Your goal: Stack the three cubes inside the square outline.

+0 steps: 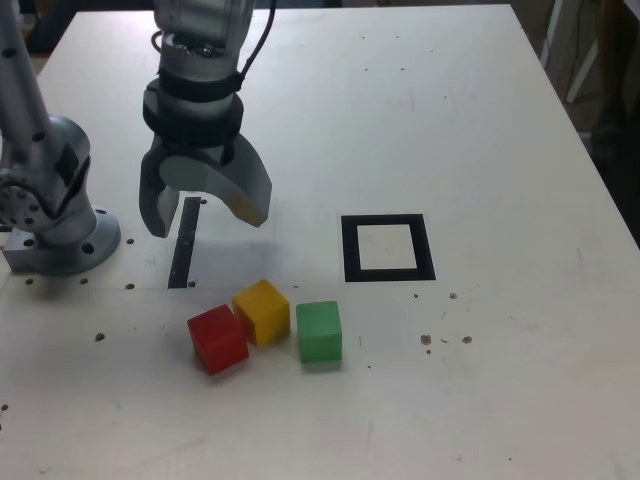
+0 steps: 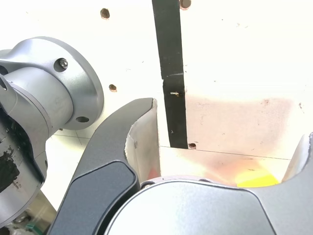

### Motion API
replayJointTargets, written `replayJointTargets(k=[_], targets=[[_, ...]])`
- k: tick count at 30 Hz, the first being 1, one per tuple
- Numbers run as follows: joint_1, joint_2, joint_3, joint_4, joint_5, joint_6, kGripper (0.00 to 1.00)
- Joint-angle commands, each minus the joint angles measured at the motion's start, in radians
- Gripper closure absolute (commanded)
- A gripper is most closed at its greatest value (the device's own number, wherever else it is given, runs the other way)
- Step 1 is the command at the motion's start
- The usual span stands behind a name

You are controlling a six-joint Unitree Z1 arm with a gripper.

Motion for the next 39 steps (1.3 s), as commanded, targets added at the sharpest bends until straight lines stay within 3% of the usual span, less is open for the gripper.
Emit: replayJointTargets(k=[1, 17, 24, 30, 39], targets=[[0.002, -0.010, 0.001, 0.002, -0.002, -0.001, 0.02], [-0.002, -0.029, 0.028, 0.019, -0.011, -0.002, 0.02], [-0.024, -0.057, 0.015, 0.063, 0.011, 0.000, 0.02], [-0.087, -0.092, -0.056, 0.150, 0.032, 0.006, 0.02], [-0.253, -0.106, -0.129, 0.174, 0.007, 0.020, 0.03]])
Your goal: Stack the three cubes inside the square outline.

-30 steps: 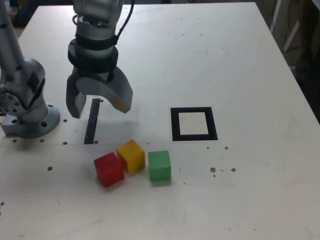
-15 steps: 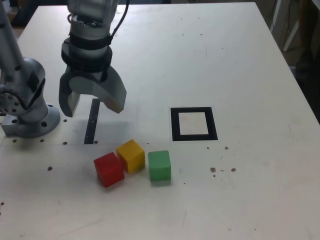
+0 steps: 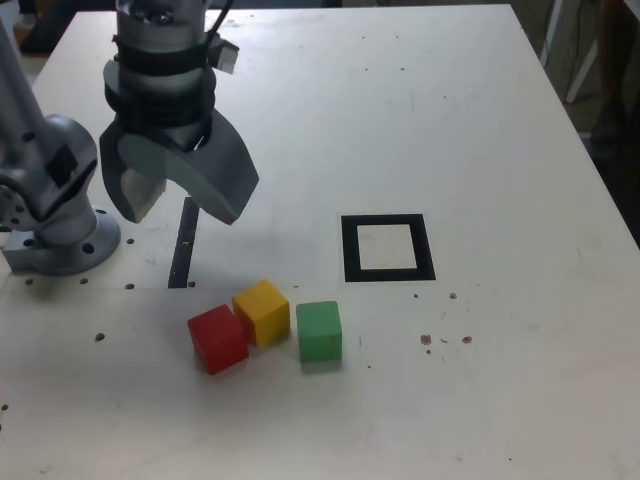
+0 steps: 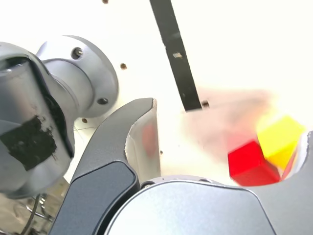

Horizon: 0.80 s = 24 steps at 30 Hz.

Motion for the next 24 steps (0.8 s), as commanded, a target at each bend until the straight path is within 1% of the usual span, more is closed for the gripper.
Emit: replayJointTargets(k=[1, 5, 13, 19, 24], targets=[[-0.038, -0.006, -0.013, 0.008, -0.001, 0.003, 0.03], [-0.125, 0.002, -0.033, 0.020, 0.011, 0.009, 0.03], [-0.282, 0.040, -0.066, 0.025, 0.058, 0.034, 0.03], [-0.366, 0.056, -0.075, 0.013, 0.086, 0.050, 0.03], [-0.415, 0.077, -0.062, -0.025, 0.093, 0.051, 0.04]])
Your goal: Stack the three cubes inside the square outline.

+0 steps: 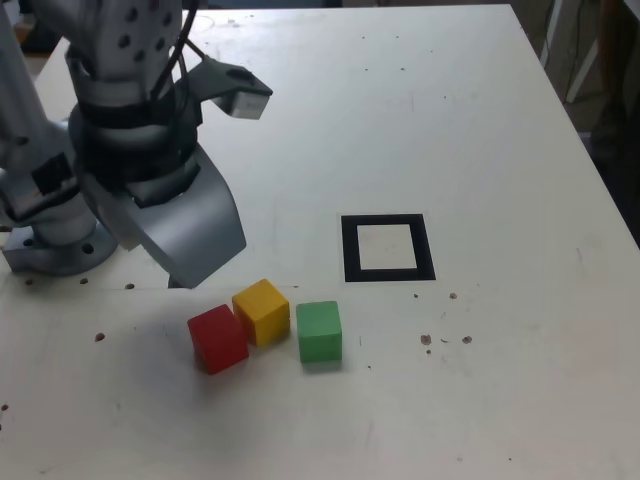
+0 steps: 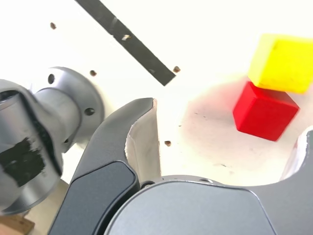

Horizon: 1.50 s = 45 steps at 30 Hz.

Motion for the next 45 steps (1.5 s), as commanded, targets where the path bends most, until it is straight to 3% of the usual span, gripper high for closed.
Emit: replayJointTargets(k=[1, 12, 22, 36, 41, 45], targets=[[-0.018, 0.015, 0.008, -0.021, 0.001, 0.001, 0.04], [-0.068, 0.072, 0.070, -0.156, -0.020, -0.011, 0.06], [-0.114, 0.127, 0.070, -0.191, -0.020, -0.020, 0.09], [-0.158, 0.230, 0.018, -0.224, 0.010, -0.027, 0.13], [-0.159, 0.248, 0.008, -0.227, 0.019, -0.029, 0.19], [-0.160, 0.258, 0.006, -0.234, 0.032, -0.038, 0.32]])
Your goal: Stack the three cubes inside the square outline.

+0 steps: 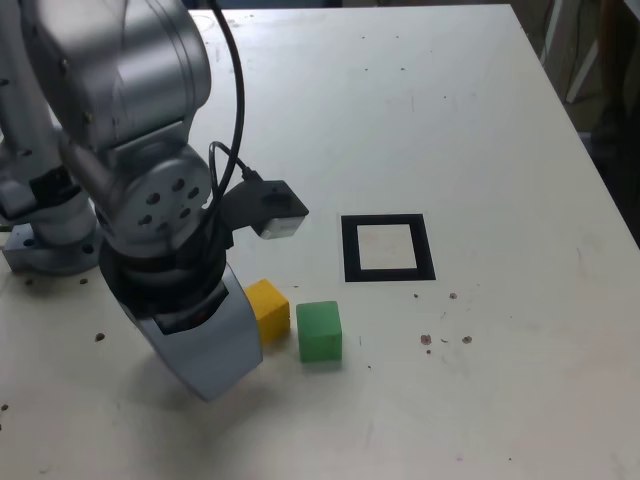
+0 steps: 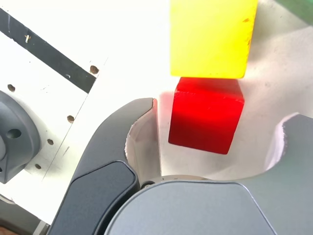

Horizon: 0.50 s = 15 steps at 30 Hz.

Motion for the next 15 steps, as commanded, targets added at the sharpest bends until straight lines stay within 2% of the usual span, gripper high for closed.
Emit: replayJointTargets(k=[1, 7, 15], targets=[[-0.003, 0.010, -0.005, -0.007, 0.011, -0.008, 0.36], [-0.004, 0.019, -0.008, -0.031, 0.033, -0.015, 0.54], [-0.004, 0.026, -0.005, -0.030, 0.030, -0.016, 0.60]])
